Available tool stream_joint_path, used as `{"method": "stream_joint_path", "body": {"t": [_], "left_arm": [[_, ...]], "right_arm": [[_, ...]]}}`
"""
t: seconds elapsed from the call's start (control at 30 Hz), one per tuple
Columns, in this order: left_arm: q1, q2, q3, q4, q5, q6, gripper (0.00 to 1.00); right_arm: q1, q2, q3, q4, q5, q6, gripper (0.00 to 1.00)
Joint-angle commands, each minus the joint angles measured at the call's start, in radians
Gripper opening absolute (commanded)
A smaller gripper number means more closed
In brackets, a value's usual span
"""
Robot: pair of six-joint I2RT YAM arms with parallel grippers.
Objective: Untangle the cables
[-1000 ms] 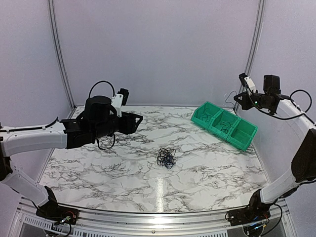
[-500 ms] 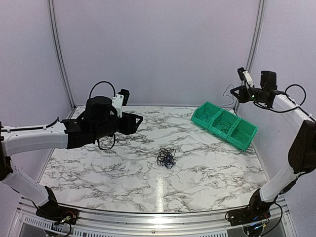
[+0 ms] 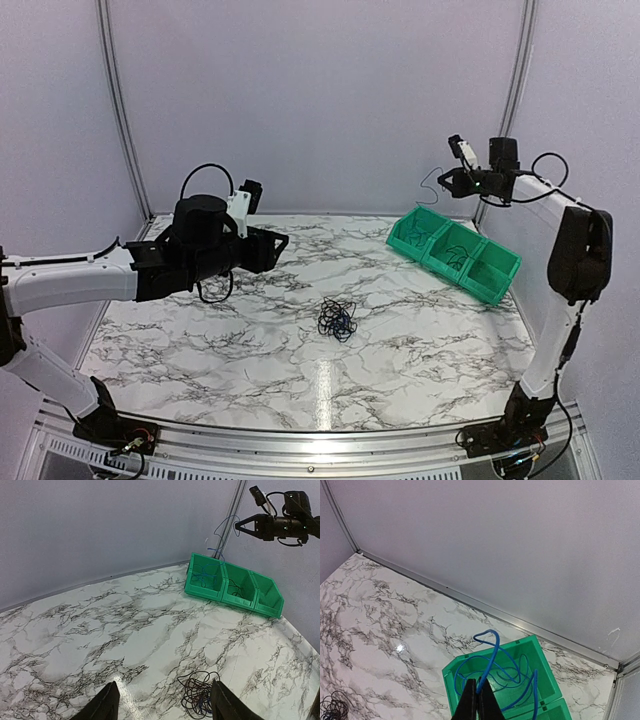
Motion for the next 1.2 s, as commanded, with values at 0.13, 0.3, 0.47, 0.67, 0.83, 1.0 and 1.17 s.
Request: {"method": "stream_joint_path", "body": {"t": [0.13,0.3,0.47,0.67,0.83,1.0,1.17], "left_arm": [[0.002,-0.001,0.012,0.002,-0.011,0.020,0.64],[0.002,0.001,0.010,0.004,-0.012,0.027,0.65],[0.002,0.006,0.012,0.004,-0.009,0.027,0.65],[0.001,0.006,0.012,0.005,-0.004,0.027,0.65],[0.002,0.003,0.012,0.005,-0.002,0.026,0.65],[0.001,0.004,0.012,0.006,0.000,0.026,0.66],[0.001,0.021,0.011,0.008,0.028,0.008,0.66]], "right_arm": [[0.004,0.245,0.125,-0.062,0.101,-0.002,0.01],[0.024,0.298,0.145,-0.098,0.132,-0.028,0.01],[0.069,0.339,0.174,-0.133,0.182,-0.052,0.00],[0.113,0.375,0.216,-0.185,0.240,-0.088,0.13],[0.149,0.272,0.160,-0.187,0.358,-0.055,0.33],[0.269,-0.053,-0.061,-0.076,0.531,-0.111,0.53],[0.304,-0.265,-0.230,-0.019,0.274,-0.132,0.49]]}}
